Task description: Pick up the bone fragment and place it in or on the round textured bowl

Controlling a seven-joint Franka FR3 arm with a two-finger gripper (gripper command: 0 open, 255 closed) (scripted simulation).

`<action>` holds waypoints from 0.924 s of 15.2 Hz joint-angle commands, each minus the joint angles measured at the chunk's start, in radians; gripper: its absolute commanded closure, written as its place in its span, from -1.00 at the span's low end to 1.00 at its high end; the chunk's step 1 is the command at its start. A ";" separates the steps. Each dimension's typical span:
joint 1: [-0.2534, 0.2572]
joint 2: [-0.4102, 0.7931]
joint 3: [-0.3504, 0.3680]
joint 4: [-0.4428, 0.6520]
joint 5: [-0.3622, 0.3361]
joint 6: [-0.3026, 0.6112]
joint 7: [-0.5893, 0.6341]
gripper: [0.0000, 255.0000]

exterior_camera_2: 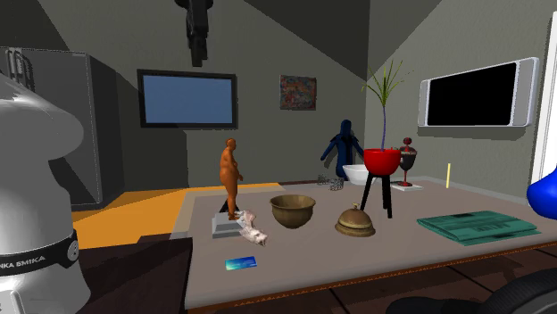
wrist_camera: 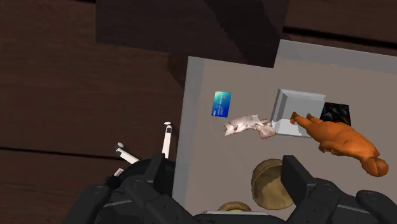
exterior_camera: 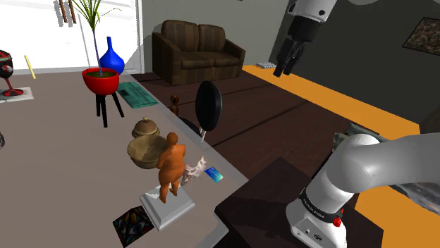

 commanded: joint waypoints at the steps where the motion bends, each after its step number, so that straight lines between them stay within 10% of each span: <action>1: 0.000 0.000 0.000 0.000 0.000 0.000 0.000 -1.00; 14: -0.083 0.100 0.323 -0.260 0.155 0.330 0.545 -1.00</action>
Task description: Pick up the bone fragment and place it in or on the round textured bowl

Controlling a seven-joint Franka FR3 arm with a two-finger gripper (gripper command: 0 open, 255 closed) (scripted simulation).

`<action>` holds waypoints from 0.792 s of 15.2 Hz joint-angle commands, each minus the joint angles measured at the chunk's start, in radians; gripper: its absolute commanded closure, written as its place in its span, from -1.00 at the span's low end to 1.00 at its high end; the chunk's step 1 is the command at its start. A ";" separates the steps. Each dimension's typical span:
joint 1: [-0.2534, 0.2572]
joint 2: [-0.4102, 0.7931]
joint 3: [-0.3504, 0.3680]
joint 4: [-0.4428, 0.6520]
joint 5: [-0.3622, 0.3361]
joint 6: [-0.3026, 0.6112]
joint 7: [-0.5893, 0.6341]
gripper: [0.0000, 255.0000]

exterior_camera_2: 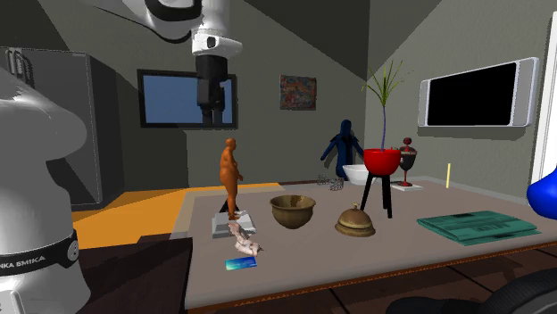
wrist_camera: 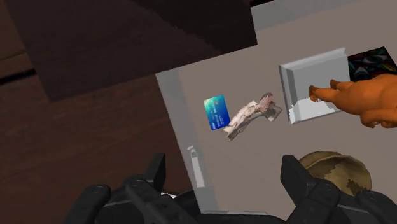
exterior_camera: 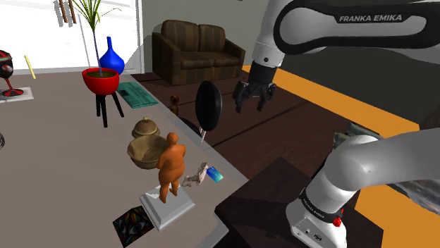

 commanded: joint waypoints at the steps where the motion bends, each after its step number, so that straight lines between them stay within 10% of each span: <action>1: -0.015 0.044 0.054 -0.022 0.022 0.063 0.088 -1.00; 12: -0.158 0.431 0.349 -0.019 0.011 0.401 0.596 -1.00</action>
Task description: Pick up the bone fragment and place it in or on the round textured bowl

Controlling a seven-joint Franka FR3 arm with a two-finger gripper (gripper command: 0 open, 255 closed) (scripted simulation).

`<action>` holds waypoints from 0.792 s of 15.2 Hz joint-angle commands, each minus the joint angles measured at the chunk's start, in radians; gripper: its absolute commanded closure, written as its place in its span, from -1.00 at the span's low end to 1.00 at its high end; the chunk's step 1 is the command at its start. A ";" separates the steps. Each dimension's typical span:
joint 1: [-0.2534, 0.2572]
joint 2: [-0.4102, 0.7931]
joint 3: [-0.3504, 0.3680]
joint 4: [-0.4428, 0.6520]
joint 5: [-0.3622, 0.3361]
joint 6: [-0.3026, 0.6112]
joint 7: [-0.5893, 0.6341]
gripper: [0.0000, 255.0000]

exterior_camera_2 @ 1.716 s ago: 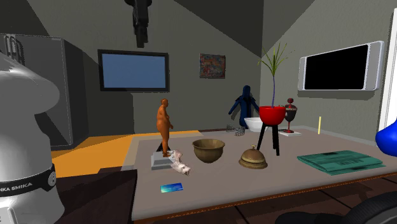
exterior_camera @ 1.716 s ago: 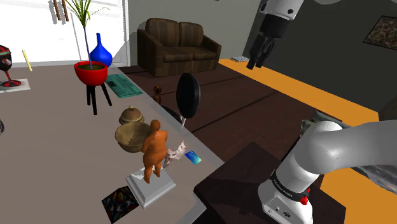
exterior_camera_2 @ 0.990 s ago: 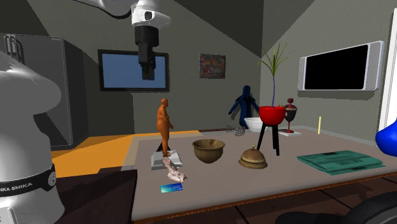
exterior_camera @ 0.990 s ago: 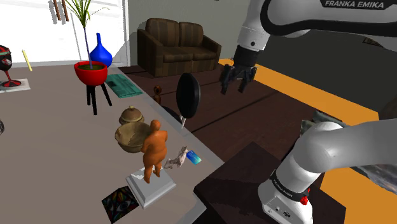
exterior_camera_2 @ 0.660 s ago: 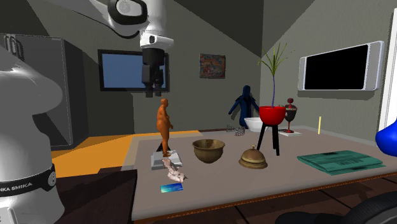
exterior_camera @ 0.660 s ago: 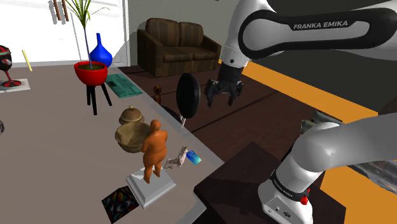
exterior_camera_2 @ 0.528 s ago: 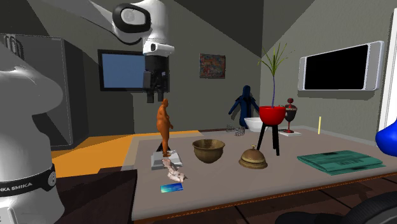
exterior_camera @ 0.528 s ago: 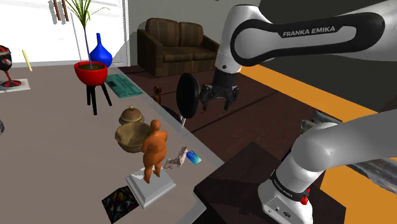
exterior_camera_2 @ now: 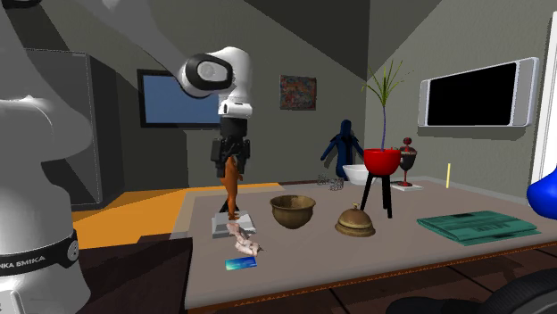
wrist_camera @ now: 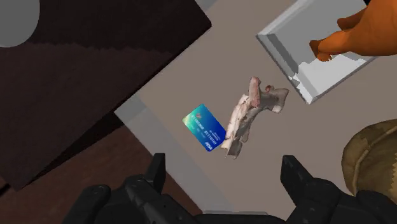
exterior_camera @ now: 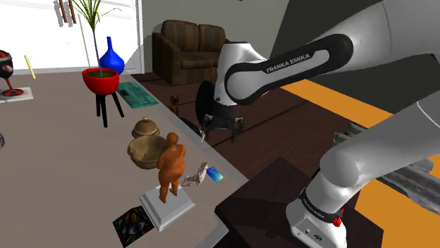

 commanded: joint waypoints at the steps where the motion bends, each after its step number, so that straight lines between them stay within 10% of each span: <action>1: -0.039 0.101 0.056 0.022 -0.038 0.066 0.118 -1.00; 7: -0.112 0.440 0.130 0.101 -0.303 0.222 0.530 -1.00; 12: -0.022 0.684 0.014 0.199 -0.509 0.285 0.824 -1.00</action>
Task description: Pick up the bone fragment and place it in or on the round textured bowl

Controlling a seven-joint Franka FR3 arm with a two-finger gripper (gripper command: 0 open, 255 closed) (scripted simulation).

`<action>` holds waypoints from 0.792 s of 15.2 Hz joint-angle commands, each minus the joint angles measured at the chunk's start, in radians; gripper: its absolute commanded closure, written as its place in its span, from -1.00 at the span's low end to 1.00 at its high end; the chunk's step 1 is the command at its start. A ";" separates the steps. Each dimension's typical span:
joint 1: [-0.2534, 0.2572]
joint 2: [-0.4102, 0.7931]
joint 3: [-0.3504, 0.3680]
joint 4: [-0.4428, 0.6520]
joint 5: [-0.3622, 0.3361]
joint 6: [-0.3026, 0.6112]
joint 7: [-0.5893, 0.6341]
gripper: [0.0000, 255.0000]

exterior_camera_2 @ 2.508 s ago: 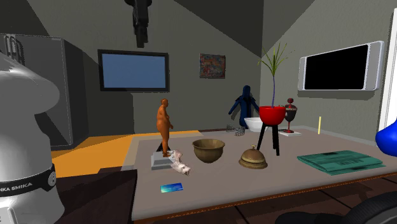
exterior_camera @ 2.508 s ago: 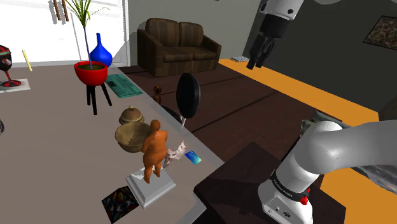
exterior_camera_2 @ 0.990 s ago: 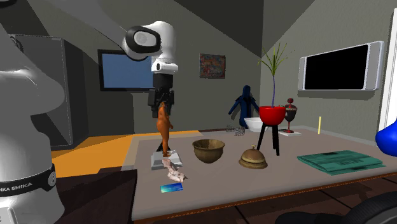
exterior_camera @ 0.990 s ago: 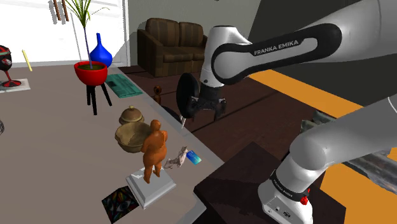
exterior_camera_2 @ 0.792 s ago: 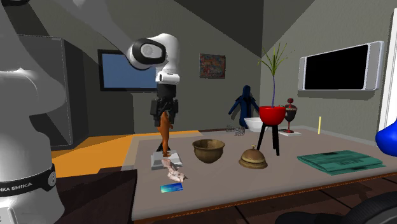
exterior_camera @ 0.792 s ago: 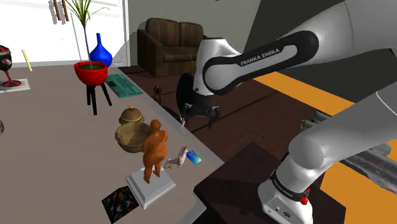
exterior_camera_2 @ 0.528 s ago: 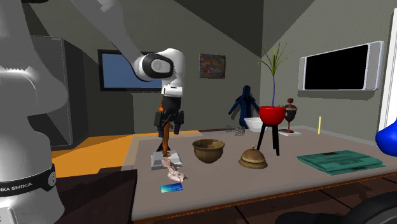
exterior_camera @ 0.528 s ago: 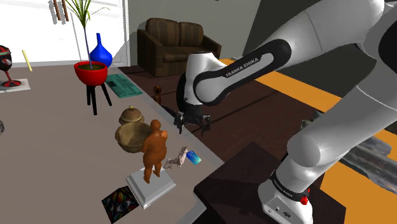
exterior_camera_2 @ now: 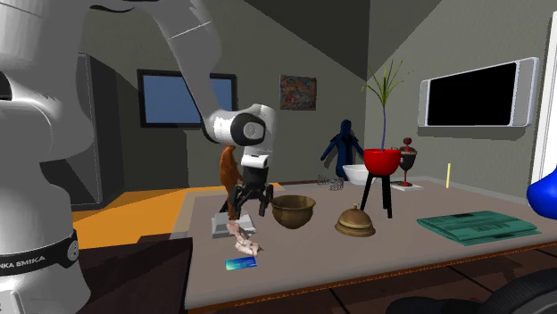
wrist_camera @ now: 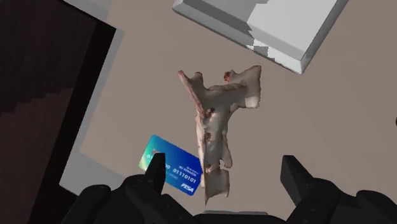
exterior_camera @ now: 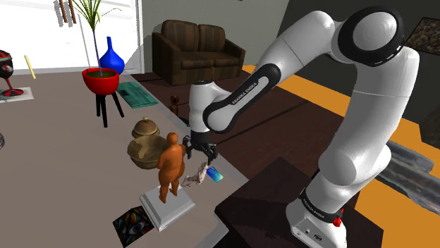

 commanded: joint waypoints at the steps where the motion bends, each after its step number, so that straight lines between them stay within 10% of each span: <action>1: 0.029 0.057 -0.035 0.024 -0.046 0.018 0.062 -1.00; 12: 0.075 0.136 -0.094 0.018 -0.124 0.092 0.117 -1.00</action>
